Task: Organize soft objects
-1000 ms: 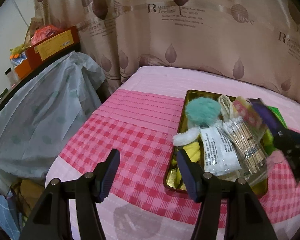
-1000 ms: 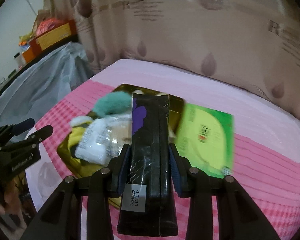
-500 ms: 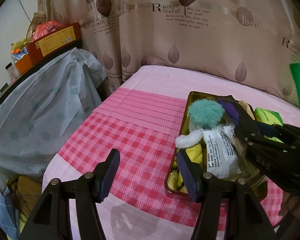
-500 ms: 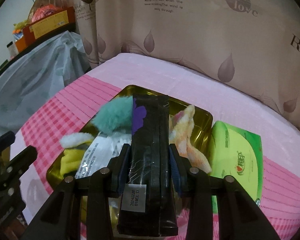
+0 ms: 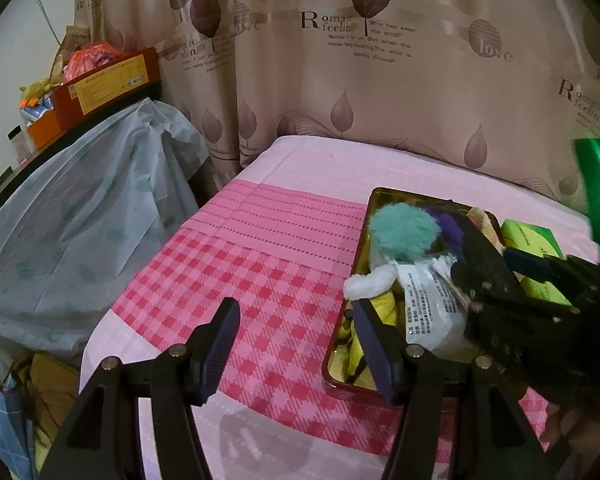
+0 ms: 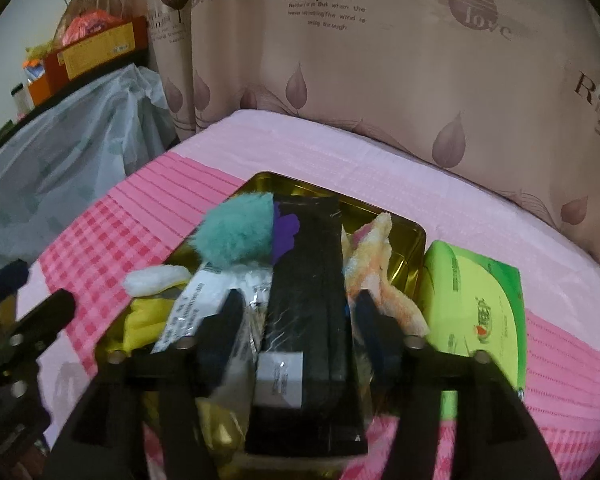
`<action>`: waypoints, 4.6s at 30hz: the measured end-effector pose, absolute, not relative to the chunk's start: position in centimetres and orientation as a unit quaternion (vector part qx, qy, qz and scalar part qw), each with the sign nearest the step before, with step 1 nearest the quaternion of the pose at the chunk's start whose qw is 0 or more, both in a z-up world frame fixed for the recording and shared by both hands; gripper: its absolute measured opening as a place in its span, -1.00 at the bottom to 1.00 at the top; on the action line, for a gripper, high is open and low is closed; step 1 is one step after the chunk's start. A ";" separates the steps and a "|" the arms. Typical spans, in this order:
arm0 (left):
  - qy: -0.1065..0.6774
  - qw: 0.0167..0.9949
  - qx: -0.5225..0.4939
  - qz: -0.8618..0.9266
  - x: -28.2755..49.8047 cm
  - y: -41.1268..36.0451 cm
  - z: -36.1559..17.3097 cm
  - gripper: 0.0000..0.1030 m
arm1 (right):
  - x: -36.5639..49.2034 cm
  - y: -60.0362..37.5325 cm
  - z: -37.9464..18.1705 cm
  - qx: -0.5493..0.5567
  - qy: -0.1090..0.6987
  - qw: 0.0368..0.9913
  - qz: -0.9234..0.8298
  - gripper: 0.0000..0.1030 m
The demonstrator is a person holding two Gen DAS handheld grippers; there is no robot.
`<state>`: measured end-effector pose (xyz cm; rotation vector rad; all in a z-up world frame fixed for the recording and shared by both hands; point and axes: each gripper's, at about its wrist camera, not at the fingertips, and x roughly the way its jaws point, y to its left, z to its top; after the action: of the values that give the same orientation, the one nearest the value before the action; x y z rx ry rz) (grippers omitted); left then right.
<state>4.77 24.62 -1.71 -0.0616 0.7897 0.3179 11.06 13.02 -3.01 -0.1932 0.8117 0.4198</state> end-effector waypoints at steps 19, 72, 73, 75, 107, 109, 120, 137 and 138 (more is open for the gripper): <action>0.366 0.921 -0.021 0.128 3.2 21.6 -0.8 0.18 | 1.0 6.4 -1.5 -0.034 0.368 0.919 0.138 0.95; 0.363 0.924 -0.001 0.118 3.0 19.9 -1.2 0.18 | 0.5 7.4 -3.6 -0.041 0.389 0.909 0.143 0.97; 0.363 0.924 -0.001 0.118 3.0 19.9 -1.2 0.18 | 0.5 7.4 -3.7 -0.042 0.390 0.909 0.143 0.97; 0.364 0.924 0.000 0.117 3.0 19.9 -1.3 0.18 | 0.4 7.5 -3.7 -0.043 0.390 0.909 0.143 0.97; 0.364 0.924 0.000 0.116 3.0 19.8 -1.3 0.18 | 0.4 7.8 -4.0 -0.045 0.400 0.904 0.143 0.97; 0.365 0.924 0.000 0.116 3.0 19.8 -1.3 0.18 | 0.4 7.8 -4.1 -0.046 0.400 0.904 0.143 0.97; 0.365 0.924 0.001 0.116 3.1 19.8 -1.3 0.18 | 0.4 8.0 -4.4 -0.047 0.404 0.902 0.142 0.97; 0.366 0.923 0.002 0.118 3.0 19.7 -1.3 0.18 | 0.4 7.9 -4.4 -0.047 0.406 0.901 0.142 0.97; 0.365 0.924 0.001 0.117 3.1 19.6 -1.3 0.18 | 0.3 7.9 -4.4 -0.047 0.406 0.902 0.142 0.97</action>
<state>3.12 19.65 -1.30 0.0020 0.7497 0.2404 0.34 7.94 -4.42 -0.0974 0.8395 0.2941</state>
